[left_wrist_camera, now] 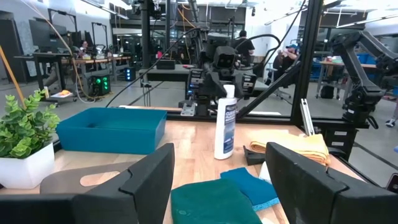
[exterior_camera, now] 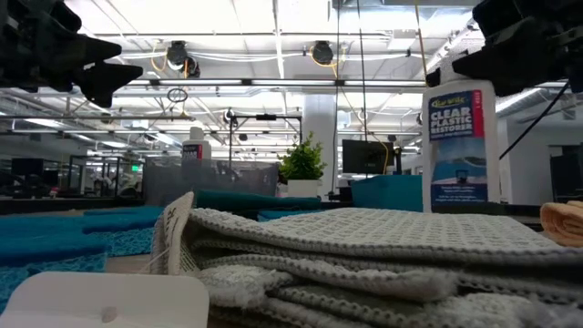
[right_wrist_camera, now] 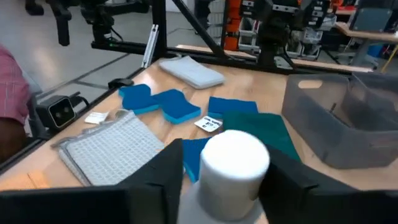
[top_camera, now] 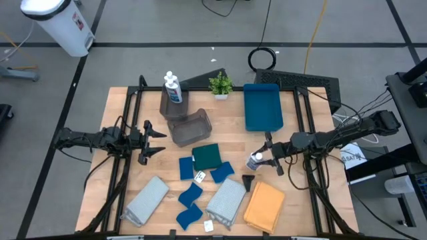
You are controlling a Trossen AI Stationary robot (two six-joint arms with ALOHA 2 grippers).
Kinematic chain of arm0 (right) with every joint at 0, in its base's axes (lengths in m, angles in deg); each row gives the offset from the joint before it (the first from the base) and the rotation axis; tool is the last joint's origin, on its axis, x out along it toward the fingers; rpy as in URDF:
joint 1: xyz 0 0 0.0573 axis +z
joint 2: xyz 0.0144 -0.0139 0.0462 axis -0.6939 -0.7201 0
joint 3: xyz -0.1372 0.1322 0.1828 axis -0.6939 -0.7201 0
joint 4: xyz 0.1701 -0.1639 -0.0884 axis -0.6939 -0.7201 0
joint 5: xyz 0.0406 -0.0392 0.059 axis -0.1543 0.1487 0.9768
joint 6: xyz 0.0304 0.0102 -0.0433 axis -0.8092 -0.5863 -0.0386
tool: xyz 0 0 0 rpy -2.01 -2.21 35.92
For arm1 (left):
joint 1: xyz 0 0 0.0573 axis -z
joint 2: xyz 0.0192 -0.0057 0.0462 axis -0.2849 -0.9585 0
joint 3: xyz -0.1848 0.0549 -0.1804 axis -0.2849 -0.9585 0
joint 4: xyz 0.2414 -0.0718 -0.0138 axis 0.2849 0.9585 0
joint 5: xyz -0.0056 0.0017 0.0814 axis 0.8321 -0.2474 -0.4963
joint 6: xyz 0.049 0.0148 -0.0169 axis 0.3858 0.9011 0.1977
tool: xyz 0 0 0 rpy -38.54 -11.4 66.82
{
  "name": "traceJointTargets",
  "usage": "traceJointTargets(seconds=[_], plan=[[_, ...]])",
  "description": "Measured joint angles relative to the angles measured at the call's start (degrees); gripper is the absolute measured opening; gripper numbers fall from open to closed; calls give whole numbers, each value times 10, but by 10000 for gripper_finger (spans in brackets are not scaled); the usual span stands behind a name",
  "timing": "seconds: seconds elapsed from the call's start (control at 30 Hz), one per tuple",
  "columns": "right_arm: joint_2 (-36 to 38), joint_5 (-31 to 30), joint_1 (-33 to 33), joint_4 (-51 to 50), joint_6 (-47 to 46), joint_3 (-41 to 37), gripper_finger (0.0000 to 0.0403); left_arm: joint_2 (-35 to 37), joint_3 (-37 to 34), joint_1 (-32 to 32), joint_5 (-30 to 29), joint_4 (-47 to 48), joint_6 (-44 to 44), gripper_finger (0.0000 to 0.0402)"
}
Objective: Pick & Place Kitchen Items
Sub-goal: Put the white restorer into the top black bin
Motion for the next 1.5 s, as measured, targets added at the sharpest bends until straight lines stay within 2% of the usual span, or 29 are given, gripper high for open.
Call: traceJointTargets(seconds=[0.23, 0.4, 0.53, 0.67, 0.83, 1.03, 1.23, 1.43, 1.5], plan=[[-10, -3, 1, 9, -54, 0, 229, 0, 0, 0, 0, 0, 0, 255], [8, -67, 21, -15, -63, 0, 259, 0, 0, 0, 0, 0, 0, 255], [18, -124, 47, -89, -65, 24, 268, 0, 0, 0, 0, 0, 0, 255], [13, -177, 79, -182, -85, 67, 269, 0, 0, 0, 0, 0, 0, 255], [0, -196, 118, -240, -131, 104, 269, 0, 0, 0, 0, 0, 0, 255], [-18, -223, 155, -271, -192, 112, 264, 0, 0, 0, 0, 0, 0, 255], [-19, -228, 159, -280, -171, 112, 239, 0, 0, 0, 0, 0, 0, 255], [-19, -283, 158, -279, -155, 112, 214, 0, 0, 0, 0, 0, 0, 255], [-19, -283, 158, -279, -155, 112, 207, 0, 0, 0, 0, 0, 0, 255]])
